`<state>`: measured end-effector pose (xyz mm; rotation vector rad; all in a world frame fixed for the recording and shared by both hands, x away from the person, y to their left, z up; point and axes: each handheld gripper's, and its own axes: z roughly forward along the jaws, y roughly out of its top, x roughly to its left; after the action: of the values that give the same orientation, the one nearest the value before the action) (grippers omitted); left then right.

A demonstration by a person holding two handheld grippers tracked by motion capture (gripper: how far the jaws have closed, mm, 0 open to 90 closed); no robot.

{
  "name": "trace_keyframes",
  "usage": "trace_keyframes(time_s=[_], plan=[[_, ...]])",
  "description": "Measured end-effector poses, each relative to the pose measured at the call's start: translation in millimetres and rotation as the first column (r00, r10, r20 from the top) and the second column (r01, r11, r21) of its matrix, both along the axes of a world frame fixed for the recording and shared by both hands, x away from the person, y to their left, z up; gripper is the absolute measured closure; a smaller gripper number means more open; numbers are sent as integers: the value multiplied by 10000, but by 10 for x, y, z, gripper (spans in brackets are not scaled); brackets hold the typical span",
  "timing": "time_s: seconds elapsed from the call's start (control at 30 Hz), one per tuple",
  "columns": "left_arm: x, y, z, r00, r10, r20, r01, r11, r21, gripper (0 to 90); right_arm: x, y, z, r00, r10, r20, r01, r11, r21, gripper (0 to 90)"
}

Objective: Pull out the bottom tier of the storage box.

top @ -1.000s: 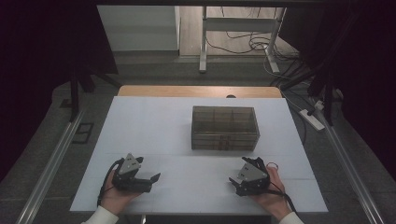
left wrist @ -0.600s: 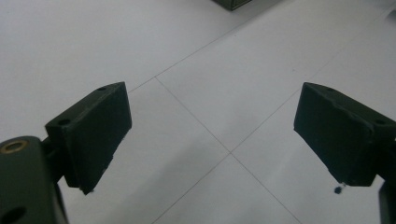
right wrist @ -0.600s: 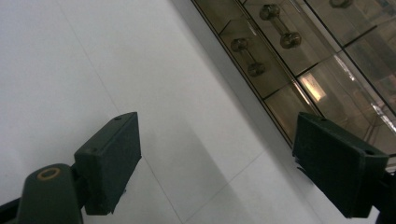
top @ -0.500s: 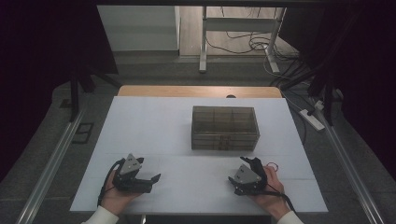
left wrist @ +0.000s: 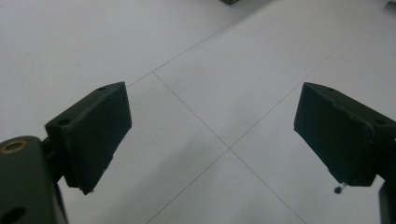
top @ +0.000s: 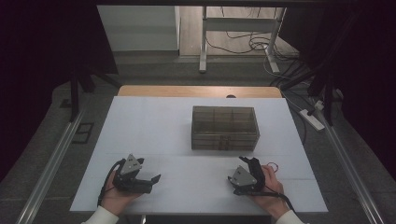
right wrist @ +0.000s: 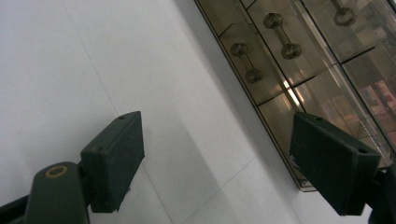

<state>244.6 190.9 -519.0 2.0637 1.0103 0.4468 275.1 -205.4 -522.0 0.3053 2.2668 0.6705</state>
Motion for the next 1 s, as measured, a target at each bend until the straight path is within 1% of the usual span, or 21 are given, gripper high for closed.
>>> trace_keyframes(time_s=[0.03, 0.13, 0.2, 0.27, 0.8, 0.83, 0.87, 0.93, 1.0], plan=[[0, 1, 0, 10000, -1, -2, 1, 10000, -1, 103, 4, 4, -5, 10000, 7, 89, -7, 10000, 16, 179], [2, -1, -5, 10000, -17, -33, 17, 10000, 21, 103, 1, 14, -5, 9998, 37, 181, -34, 9999, -169, 179], [1, -1, -5, 10000, -17, -32, 17, 10000, 21, 103, 1, 17, -8, 9998, 41, 193, -38, 9998, -196, 179], [1, -1, -5, 10000, -19, -33, 19, 10000, 34, 103, 1, 32, -18, 9996, 81, 257, -71, 9993, -372, 179], [-1, 6, -6, 10000, -16, -33, 16, 10000, 38, 103, 13, 70, -39, 9978, 45, 663, 8, 9969, -791, 179], [-1, 6, -6, 10000, -21, -35, 21, 10000, 44, 103, 11, 73, -35, 9977, 102, 670, -40, 9957, -925, 179], [-1, 5, -6, 10000, -25, -37, 25, 10000, 52, 103, 9, 79, -42, 9968, 99, 796, -24, 9956, -939, 179], [-1, 6, -6, 10000, -39, -43, 40, 10000, 54, 103, 2, 99, -47, 9949, 201, 993, -85, 9932, -1158, 179], [0, 9, -6, 10000, -25, -37, 25, 10000, 39, 103, 2, 103, -49, 9946, 214, 1019, -93, 9930, -1180, 180]])
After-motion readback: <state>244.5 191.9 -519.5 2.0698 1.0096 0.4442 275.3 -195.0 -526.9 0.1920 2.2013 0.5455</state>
